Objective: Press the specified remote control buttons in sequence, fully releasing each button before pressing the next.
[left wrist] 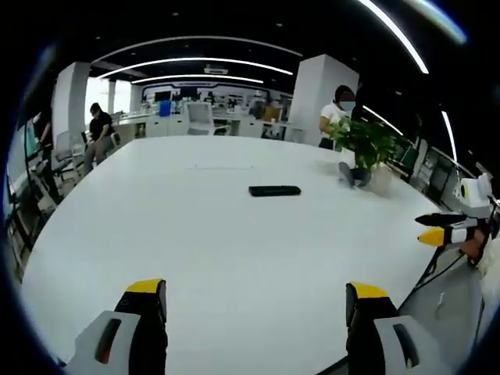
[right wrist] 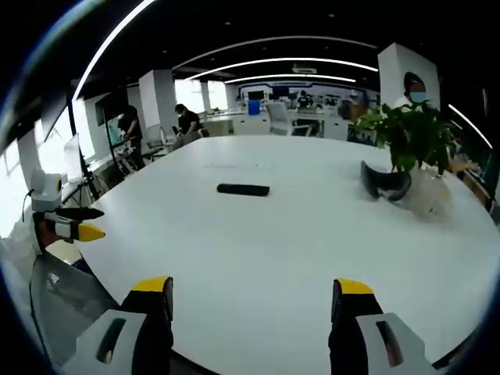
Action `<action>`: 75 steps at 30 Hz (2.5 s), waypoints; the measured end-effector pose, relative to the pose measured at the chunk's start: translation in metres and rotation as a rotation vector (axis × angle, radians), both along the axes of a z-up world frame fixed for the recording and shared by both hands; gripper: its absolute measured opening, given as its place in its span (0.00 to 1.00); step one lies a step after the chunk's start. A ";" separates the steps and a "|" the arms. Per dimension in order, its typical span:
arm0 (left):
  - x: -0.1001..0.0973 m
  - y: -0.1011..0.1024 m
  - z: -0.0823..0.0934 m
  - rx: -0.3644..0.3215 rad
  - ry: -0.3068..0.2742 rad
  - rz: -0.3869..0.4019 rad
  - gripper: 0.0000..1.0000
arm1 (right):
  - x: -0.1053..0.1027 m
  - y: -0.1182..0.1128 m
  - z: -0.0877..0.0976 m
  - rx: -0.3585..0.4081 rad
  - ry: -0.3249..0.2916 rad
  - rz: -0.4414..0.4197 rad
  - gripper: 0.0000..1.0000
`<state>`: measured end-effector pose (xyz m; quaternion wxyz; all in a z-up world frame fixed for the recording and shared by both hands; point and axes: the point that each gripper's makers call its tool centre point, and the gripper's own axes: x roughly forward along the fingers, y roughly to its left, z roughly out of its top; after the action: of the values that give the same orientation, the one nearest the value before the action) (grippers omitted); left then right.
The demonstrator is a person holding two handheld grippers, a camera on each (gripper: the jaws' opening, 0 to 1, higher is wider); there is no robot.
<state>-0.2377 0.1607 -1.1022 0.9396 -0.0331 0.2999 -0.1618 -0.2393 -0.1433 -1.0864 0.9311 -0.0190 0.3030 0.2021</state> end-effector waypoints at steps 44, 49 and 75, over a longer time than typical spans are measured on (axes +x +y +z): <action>0.003 -0.001 0.004 0.015 -0.006 -0.031 0.98 | 0.000 0.002 -0.001 -0.025 0.002 0.016 0.80; 0.003 -0.001 0.005 0.016 -0.007 -0.031 0.97 | 0.000 0.002 -0.002 -0.028 0.004 0.019 0.80; 0.004 -0.001 0.007 0.027 -0.009 -0.042 0.97 | -0.001 0.002 -0.002 -0.035 0.007 0.021 0.80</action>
<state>-0.2341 0.1602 -1.0954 0.9377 -0.0133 0.2984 -0.1776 -0.2407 -0.1416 -1.0887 0.9275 -0.0378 0.3093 0.2065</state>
